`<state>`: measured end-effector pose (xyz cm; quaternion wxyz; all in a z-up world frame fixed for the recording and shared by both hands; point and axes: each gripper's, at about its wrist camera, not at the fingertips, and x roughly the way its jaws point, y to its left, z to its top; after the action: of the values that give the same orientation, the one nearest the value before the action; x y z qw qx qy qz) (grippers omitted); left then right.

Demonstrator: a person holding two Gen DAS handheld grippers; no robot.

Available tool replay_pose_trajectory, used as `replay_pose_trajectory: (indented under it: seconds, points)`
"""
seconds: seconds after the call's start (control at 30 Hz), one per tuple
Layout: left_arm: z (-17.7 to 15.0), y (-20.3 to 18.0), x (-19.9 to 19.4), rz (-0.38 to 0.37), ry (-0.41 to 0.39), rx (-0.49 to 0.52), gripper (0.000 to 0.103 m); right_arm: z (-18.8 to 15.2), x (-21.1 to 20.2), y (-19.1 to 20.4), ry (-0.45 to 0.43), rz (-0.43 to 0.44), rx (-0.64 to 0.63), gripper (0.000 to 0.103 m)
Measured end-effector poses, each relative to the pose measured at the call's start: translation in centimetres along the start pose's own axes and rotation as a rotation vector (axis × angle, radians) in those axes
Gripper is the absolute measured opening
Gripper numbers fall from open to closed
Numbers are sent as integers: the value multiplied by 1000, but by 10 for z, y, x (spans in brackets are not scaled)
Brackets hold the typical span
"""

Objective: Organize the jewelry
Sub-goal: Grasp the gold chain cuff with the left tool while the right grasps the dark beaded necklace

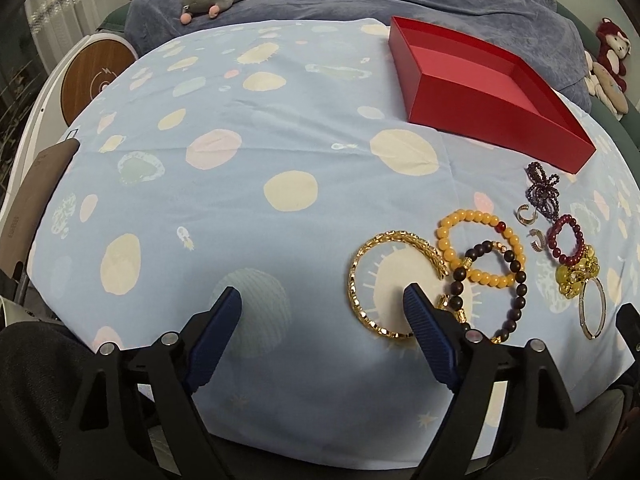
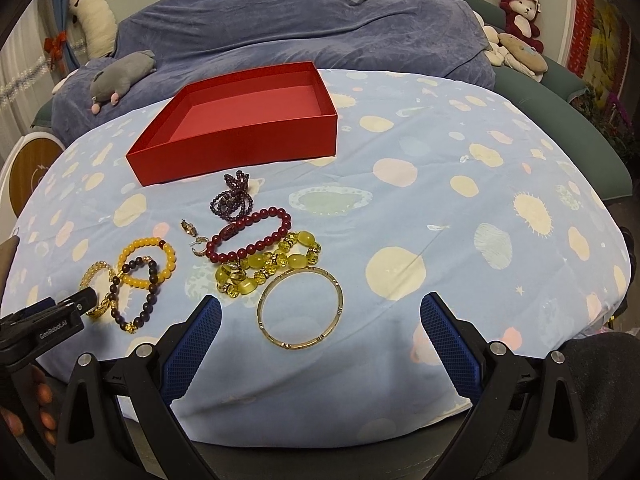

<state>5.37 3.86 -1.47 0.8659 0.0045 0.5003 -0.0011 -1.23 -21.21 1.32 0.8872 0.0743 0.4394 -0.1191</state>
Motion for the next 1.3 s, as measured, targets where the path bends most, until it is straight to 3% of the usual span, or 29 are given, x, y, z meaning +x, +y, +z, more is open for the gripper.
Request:
replay_pose_trajectory:
  seconds: [0.57,0.77,0.87,1.1,1.3]
  points:
    - [-8,-17,-13,-105,-6,48,85,-1,4,-3,13,13,24,96]
    - [-9,-22,-4,-73,19,80,84,-2,3,-2,18,16,19,96]
    - [-9,-23,-4,-68,14,94,80,-3,2,-1,16,18,14,96]
    - [-4,-24,-6,-71,-18,111,49,-5,4,3,23,27,-4,96]
    - [4,-24,-5,-82,-35,105,49,1,8,1,35,31,7,96]
